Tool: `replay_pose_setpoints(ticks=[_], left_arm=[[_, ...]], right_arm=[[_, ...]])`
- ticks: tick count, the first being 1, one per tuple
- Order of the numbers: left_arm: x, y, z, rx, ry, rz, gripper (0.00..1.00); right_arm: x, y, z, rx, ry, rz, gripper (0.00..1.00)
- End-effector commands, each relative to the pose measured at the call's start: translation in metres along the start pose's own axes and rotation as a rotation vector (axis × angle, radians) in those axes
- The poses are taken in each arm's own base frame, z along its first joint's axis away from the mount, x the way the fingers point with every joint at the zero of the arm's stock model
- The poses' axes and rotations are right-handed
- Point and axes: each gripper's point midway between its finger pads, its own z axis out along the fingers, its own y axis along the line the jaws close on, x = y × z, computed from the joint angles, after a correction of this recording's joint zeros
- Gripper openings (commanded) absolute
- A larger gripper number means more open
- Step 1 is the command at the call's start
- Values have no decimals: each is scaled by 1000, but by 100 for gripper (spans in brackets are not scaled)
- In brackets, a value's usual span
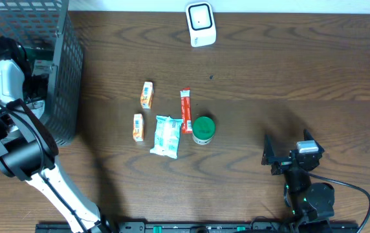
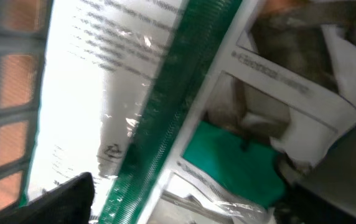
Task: Scan the item barcode
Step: 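Reach the left gripper into the basket and grasp the green 3M gloves pack, then lift the gloves pack out and hold it up under the scanner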
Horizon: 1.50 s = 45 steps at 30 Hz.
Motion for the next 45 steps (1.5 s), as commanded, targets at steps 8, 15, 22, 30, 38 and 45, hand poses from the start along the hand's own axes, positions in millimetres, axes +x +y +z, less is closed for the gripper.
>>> replay_pose_setpoints(ticks=[8, 15, 22, 30, 38, 45], left_arm=[[6, 23, 8, -130, 33, -85, 11], [-30, 28, -81, -6, -195, -216, 7], [-43, 63, -249, 102, -607, -460, 7], [16, 47, -406, 372, -918, -474, 8], [89, -70, -431, 698, -713, -228, 8], [131, -178, -396, 789, -432, -36, 8]], right_arm=[[1, -3, 0, 13, 3, 17, 99], [1, -3, 0, 14, 3, 17, 99], [1, -3, 0, 14, 3, 17, 99], [1, -3, 0, 13, 3, 17, 99], [1, -3, 0, 14, 3, 17, 99], [1, -3, 0, 14, 3, 17, 99]])
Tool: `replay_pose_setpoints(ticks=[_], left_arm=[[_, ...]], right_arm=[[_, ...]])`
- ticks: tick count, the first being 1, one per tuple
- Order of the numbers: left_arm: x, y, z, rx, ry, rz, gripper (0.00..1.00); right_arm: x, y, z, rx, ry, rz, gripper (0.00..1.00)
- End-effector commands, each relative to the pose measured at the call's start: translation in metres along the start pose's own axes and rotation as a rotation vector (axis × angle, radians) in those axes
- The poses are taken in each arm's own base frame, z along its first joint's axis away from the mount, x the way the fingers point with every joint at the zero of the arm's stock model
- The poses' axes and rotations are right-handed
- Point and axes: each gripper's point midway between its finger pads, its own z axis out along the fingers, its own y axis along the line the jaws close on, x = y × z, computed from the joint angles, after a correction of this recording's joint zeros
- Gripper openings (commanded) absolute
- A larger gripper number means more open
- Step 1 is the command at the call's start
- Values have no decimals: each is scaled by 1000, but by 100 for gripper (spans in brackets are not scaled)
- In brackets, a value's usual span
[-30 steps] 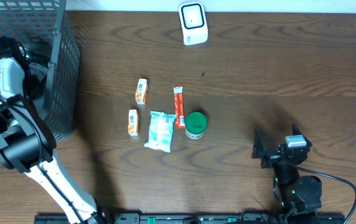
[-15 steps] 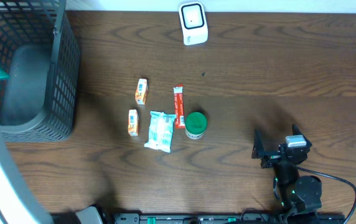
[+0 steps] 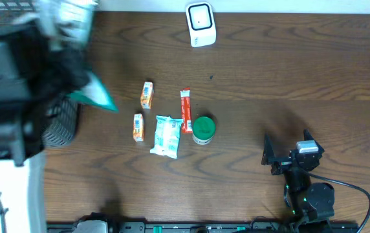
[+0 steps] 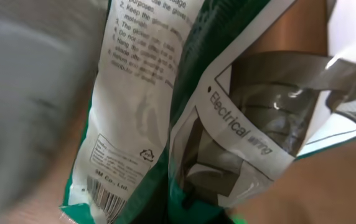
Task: Scan the item barcode
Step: 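Lift the gloves pack out and hold it up under the scanner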
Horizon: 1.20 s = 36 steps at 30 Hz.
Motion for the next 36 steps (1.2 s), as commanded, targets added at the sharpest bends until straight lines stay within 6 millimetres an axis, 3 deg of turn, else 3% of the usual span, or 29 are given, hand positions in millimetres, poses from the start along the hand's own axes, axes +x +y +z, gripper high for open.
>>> replay_pose_setpoints(ticks=[1, 4, 9, 15, 22, 29, 36], left_arm=[[44, -32, 42, 50, 178, -29, 8], [76, -54, 77, 28, 281, 3, 7], [123, -75, 127, -73, 387, 92, 7], [164, -75, 166, -209, 449, 155, 7], [187, -70, 181, -297, 482, 147, 7], [232, -66, 192, -376, 575, 211, 7], [258, -54, 205, -474, 590, 221, 8]], right_arm=[[1, -3, 0, 14, 3, 17, 99], [1, -3, 0, 14, 3, 17, 99], [1, -3, 0, 13, 3, 17, 99], [1, -3, 0, 13, 3, 17, 99], [1, -3, 0, 14, 3, 17, 99], [1, -3, 0, 14, 3, 17, 99], [1, -3, 0, 14, 3, 17, 99]])
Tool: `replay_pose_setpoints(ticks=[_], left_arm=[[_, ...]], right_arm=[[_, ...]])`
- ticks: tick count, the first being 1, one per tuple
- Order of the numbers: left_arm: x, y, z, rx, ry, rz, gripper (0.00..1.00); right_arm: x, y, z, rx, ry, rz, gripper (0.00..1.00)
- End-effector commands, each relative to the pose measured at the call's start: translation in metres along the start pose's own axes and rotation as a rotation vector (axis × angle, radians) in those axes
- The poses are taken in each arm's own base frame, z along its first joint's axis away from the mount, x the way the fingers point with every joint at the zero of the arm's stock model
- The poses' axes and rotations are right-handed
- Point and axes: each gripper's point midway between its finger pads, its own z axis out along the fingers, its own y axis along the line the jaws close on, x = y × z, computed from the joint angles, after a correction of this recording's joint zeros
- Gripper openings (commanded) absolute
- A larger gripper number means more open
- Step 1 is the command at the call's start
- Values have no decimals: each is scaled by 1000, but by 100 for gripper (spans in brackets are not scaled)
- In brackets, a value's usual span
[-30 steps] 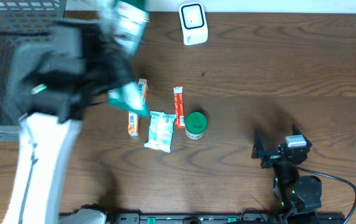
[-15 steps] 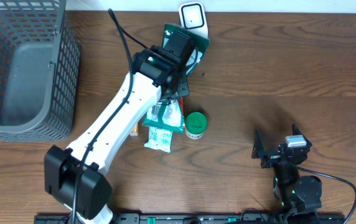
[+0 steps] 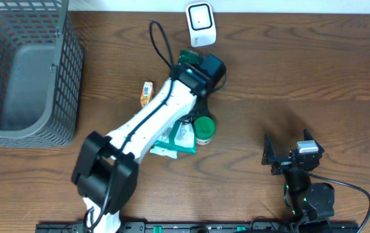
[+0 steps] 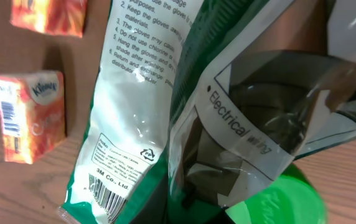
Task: Scan the item barcode
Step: 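Lift the gloves pack out and hold it up under the scanner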
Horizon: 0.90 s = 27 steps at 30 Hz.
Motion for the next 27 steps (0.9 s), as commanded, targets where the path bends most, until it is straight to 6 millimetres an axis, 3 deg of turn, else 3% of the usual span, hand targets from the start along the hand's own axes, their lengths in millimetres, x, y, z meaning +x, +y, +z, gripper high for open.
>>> replay_pose_setpoints(ticks=[1, 10, 27], left_arm=[[2, 5, 14, -67, -7, -36, 7], [14, -5, 27, -110, -3, -4, 6], [26, -38, 27, -8, 9, 24, 7]], right_arm=[[1, -3, 0, 14, 3, 17, 99], [1, -3, 0, 14, 3, 17, 99], [1, -3, 0, 13, 3, 17, 99]])
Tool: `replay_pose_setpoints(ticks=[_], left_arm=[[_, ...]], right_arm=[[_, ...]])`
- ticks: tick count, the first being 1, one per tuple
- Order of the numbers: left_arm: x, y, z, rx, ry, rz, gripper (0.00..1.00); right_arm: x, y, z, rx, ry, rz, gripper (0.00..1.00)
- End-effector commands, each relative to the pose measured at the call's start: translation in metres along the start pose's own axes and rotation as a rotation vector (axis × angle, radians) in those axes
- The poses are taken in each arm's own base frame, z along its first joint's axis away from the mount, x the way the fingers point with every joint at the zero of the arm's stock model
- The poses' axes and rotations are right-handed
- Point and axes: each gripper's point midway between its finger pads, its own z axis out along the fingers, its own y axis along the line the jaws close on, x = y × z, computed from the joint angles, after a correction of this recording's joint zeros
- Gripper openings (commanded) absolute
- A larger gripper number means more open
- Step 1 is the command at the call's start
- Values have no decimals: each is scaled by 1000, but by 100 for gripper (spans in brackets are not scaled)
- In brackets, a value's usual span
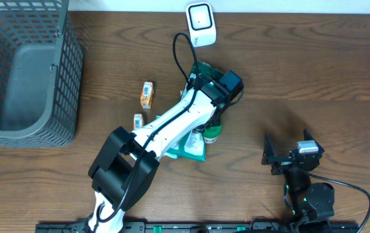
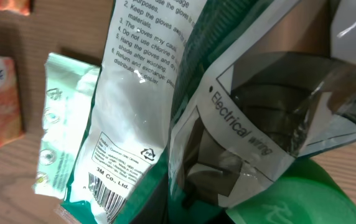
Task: Scan the item barcode
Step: 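Lift the gloves pack out and hold it up under the scanner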
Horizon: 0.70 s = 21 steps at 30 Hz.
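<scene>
My left gripper (image 2: 187, 200) is shut on a green-and-white packet of gloves (image 2: 140, 93); its dark fingers are mostly hidden behind the packet. The packet's barcode (image 2: 103, 190) shows at its lower corner in the left wrist view. Overhead, the left arm reaches across the middle of the table, its wrist just below the white scanner (image 1: 200, 24), and the packet (image 1: 195, 150) hangs under the arm. My right gripper (image 1: 267, 152) rests open at the lower right, far from everything.
A green-lidded can (image 1: 212, 133) sits under the arm, next to a mint tissue pack (image 2: 60, 143). Two orange tissue packs (image 1: 147, 94) (image 1: 137, 120) lie to the left. A grey wire basket (image 1: 23, 65) stands at the far left.
My left arm has carried the packet a little further right and toward the scanner. The mint tissue pack now shows under the packet instead of the orange packs.
My left gripper was down in the basket among packets. Then it held the glove packet up, out of the basket. Then it was over the items in the middle of the table, and now it holds the packet just below the scanner. The right arm never moved.
</scene>
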Motion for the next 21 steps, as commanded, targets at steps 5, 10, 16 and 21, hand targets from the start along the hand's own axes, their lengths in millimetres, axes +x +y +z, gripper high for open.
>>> replay_pose_setpoints(ticks=[5, 10, 16, 21], left_arm=[[-2, -3, 4, 10, -1, -14, 8], [-15, 10, 3, -60, -78, -16, 7], [-17, 10, 3, -60, -86, -33, 8], [-18, 11, 5, -67, -89, -41, 8]], right_arm=[[1, -3, 0, 14, 3, 17, 99], [1, -3, 0, 14, 3, 17, 99], [1, -3, 0, 14, 3, 17, 99], [1, -3, 0, 13, 3, 17, 99]])
